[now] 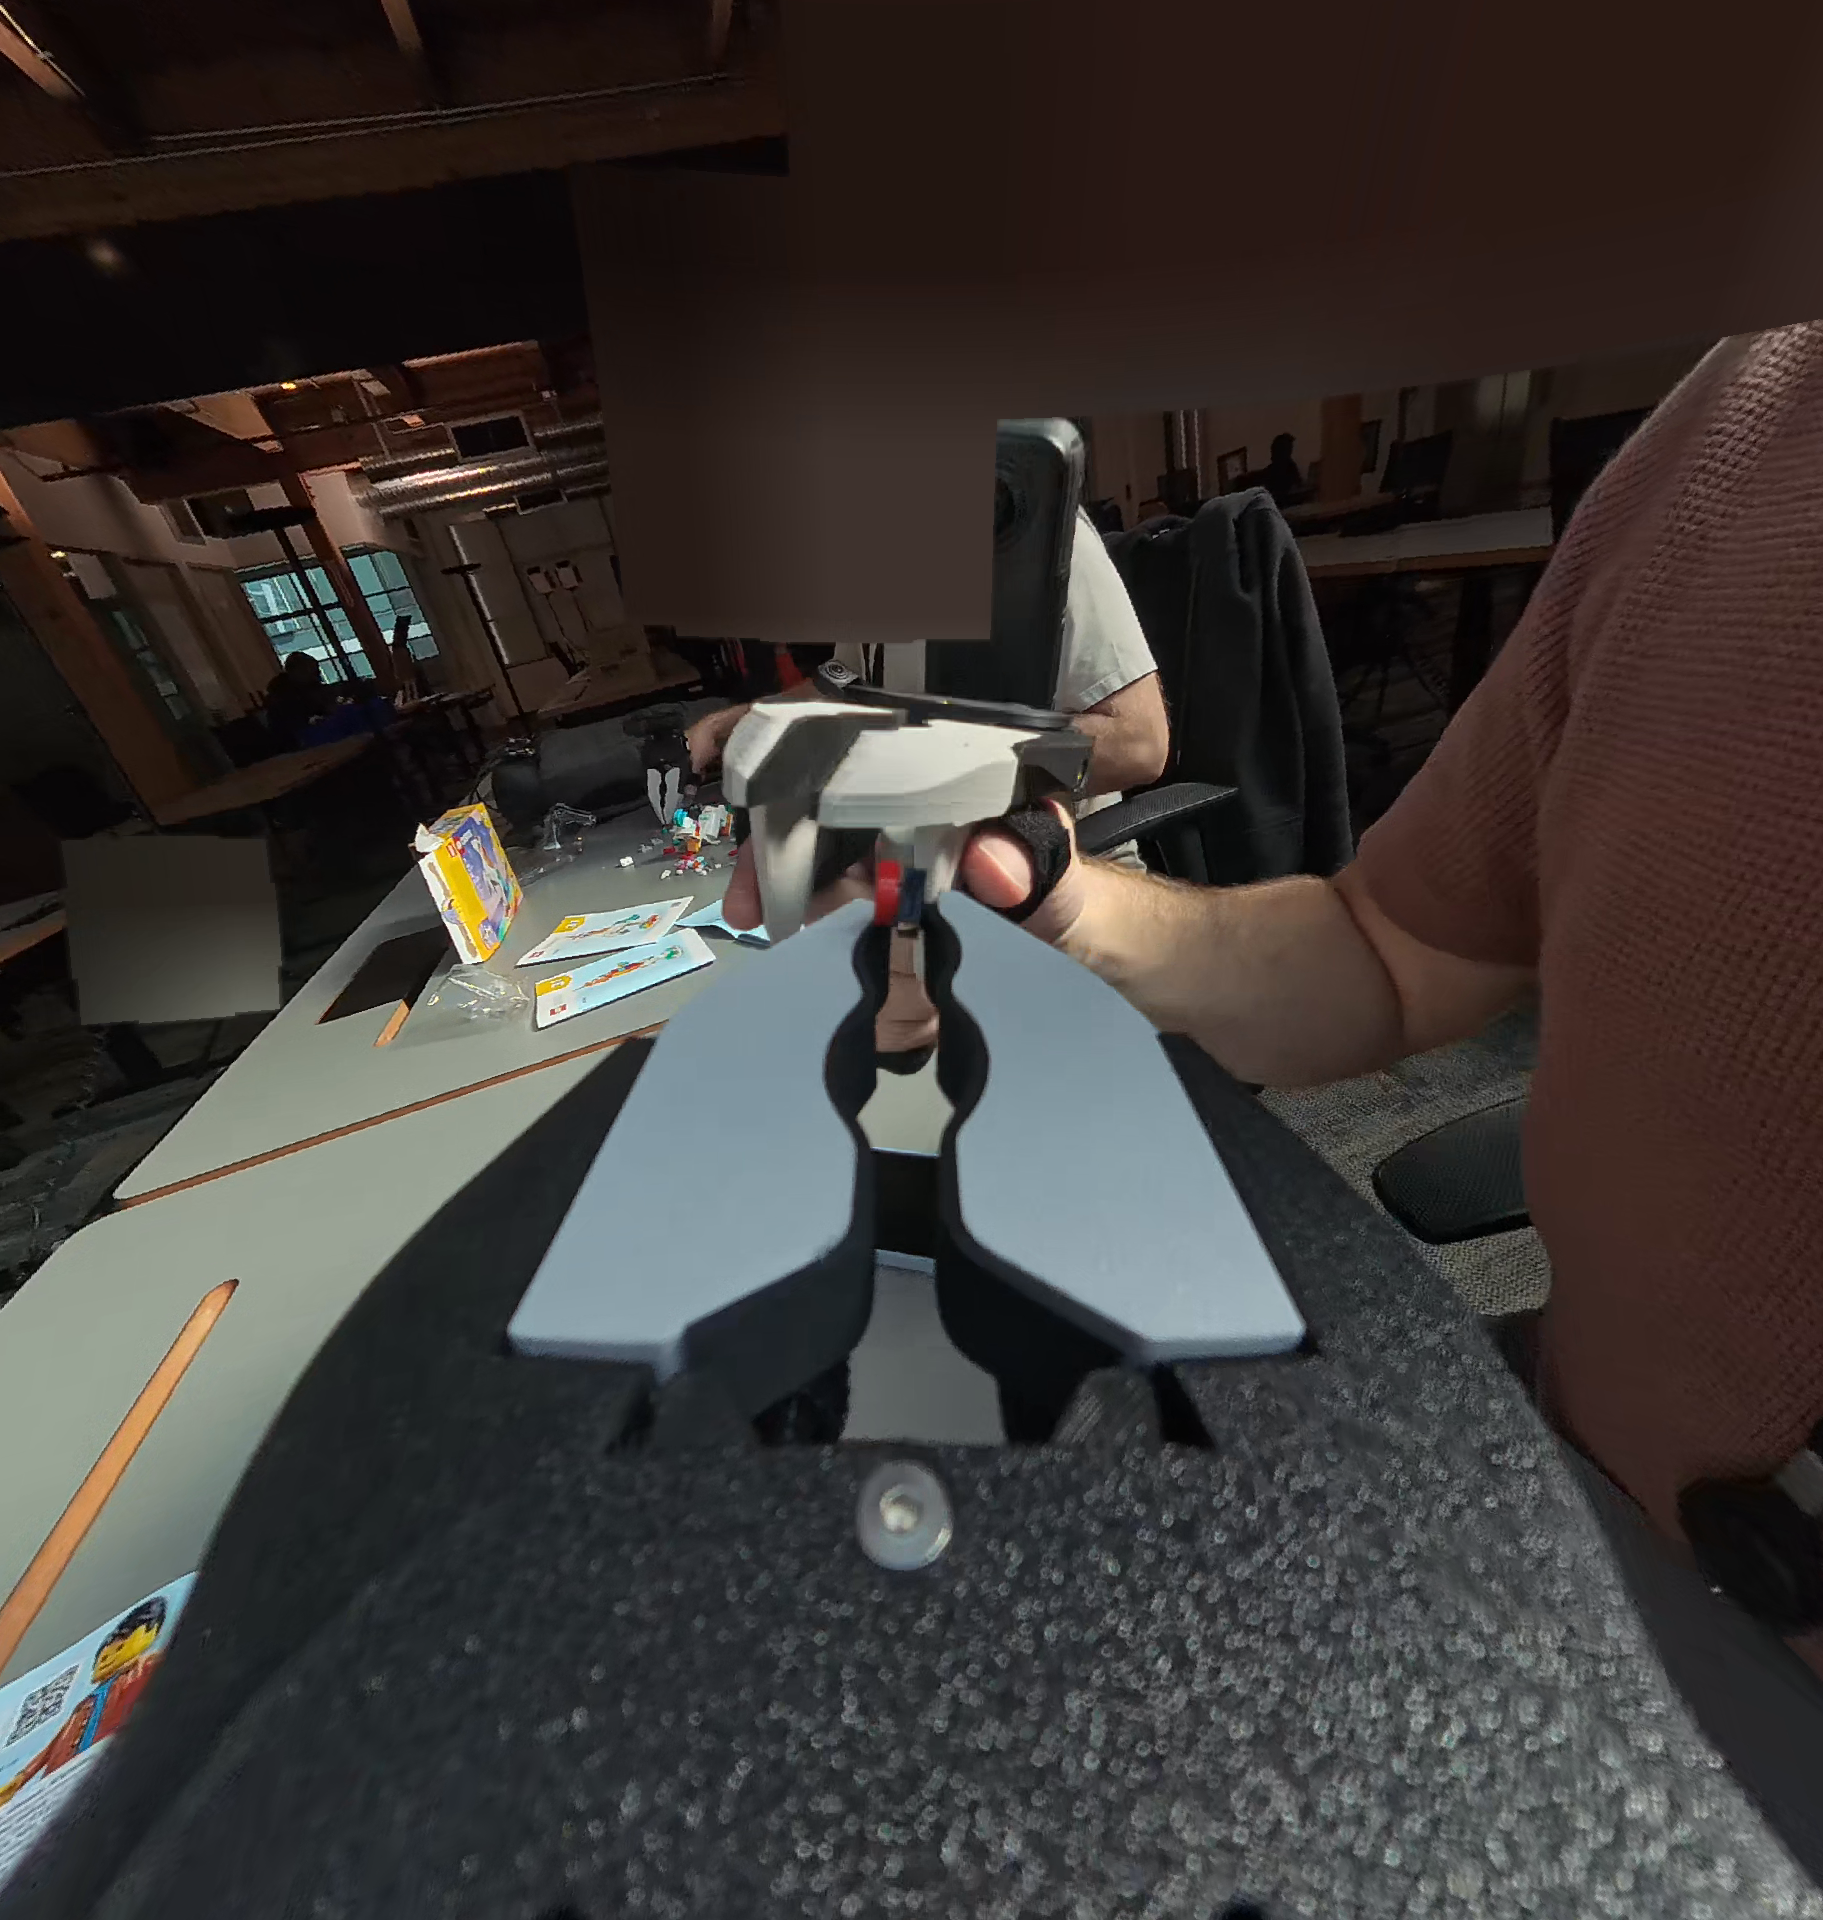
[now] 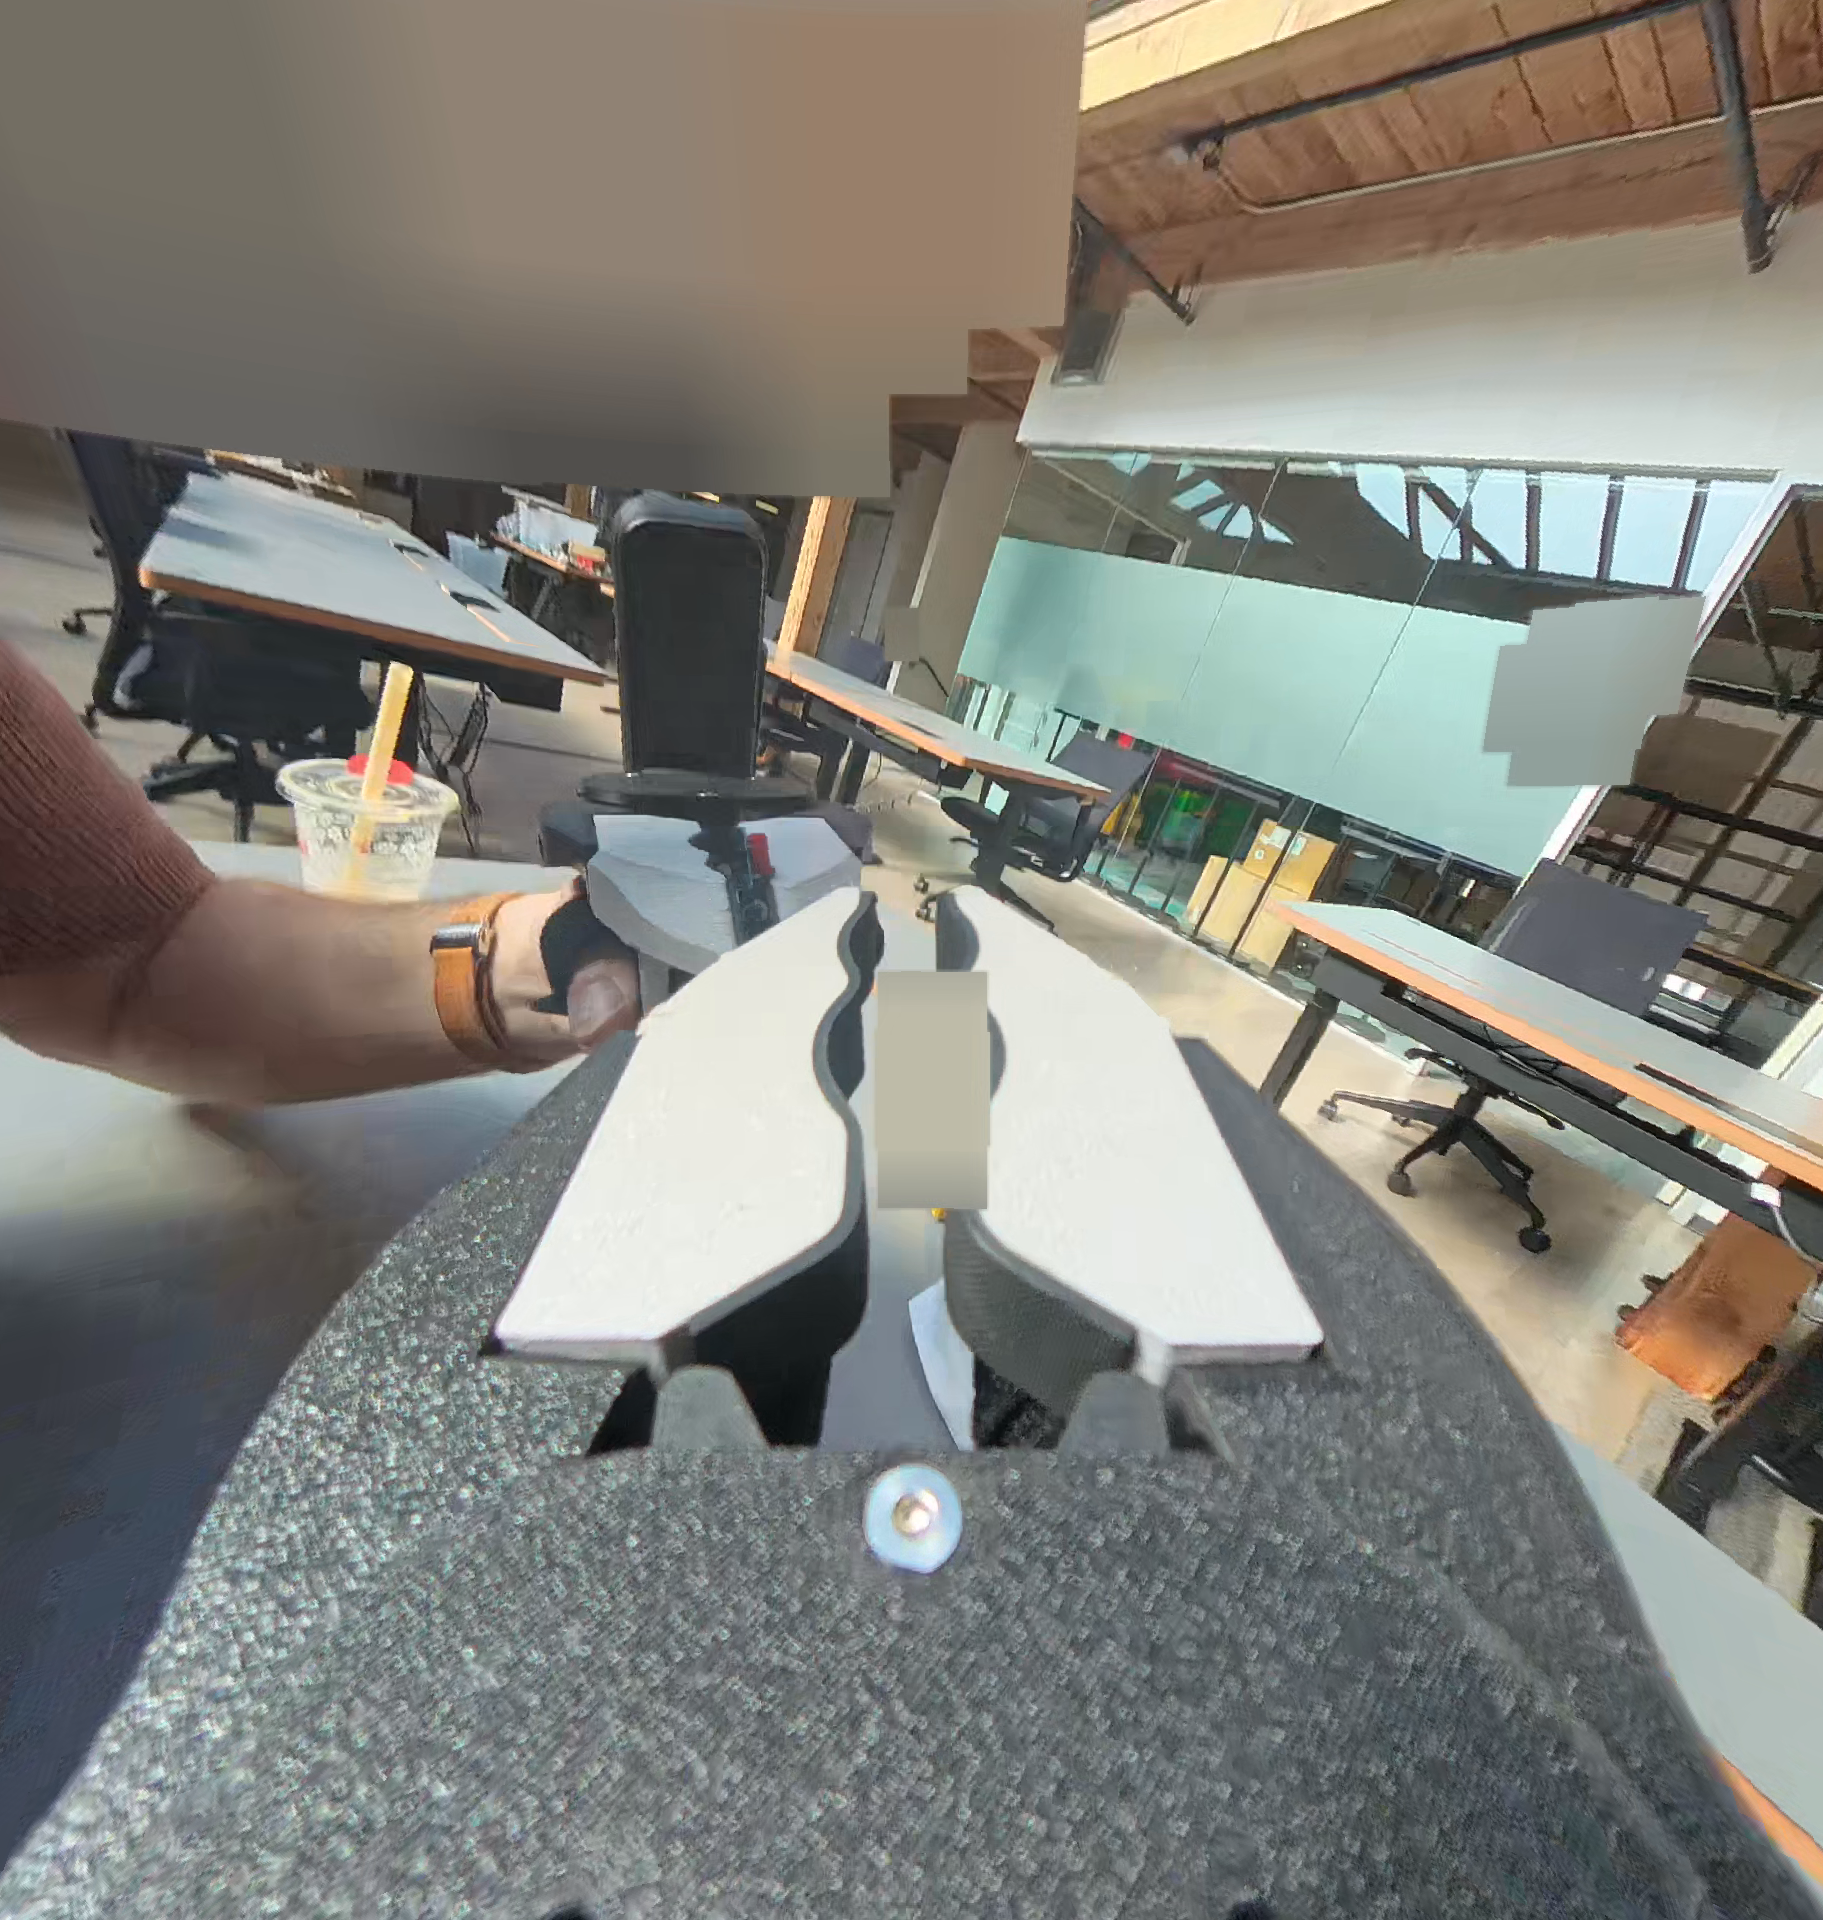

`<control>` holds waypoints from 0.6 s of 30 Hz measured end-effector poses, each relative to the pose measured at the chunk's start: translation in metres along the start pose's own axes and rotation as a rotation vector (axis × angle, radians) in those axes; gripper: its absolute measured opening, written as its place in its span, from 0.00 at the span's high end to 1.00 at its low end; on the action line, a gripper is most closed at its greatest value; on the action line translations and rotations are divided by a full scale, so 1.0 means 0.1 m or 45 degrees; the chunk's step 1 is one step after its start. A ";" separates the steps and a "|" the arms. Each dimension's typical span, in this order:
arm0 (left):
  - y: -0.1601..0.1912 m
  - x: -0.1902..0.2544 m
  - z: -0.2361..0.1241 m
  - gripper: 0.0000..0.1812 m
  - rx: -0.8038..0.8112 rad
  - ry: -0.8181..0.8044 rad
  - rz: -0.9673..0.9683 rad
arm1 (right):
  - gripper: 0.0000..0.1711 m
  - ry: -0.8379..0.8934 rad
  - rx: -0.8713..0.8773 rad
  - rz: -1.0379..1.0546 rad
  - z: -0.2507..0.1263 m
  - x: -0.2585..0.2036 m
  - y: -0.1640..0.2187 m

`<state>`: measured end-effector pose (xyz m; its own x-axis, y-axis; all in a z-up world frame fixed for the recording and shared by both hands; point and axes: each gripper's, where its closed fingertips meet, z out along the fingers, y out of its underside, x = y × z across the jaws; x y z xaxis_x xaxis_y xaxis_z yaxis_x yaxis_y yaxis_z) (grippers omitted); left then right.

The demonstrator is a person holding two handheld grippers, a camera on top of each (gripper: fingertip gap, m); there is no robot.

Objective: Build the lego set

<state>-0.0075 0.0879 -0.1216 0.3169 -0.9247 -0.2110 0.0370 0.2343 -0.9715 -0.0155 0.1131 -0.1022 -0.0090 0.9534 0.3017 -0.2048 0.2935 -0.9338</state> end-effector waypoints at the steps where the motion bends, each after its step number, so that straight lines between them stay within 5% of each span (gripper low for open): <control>1: -0.01 0.03 -0.01 0.97 -0.004 0.042 -0.004 | 0.94 -0.032 -0.090 -0.049 0.05 -0.04 0.02; 5: -0.02 0.08 -0.04 0.97 -0.038 0.141 0.020 | 0.92 -0.255 -0.282 -0.145 0.18 -0.29 0.03; 18: 0.14 0.75 -0.18 0.97 -0.260 0.826 -0.047 | 0.87 -0.971 -0.294 -0.060 0.14 -0.91 0.05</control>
<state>-0.0006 0.0162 -0.1526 -0.3160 -0.9387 -0.1381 -0.1628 0.1970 -0.9668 -0.0295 0.0264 -0.1316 -0.6899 0.6530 0.3126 -0.0147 0.4190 -0.9078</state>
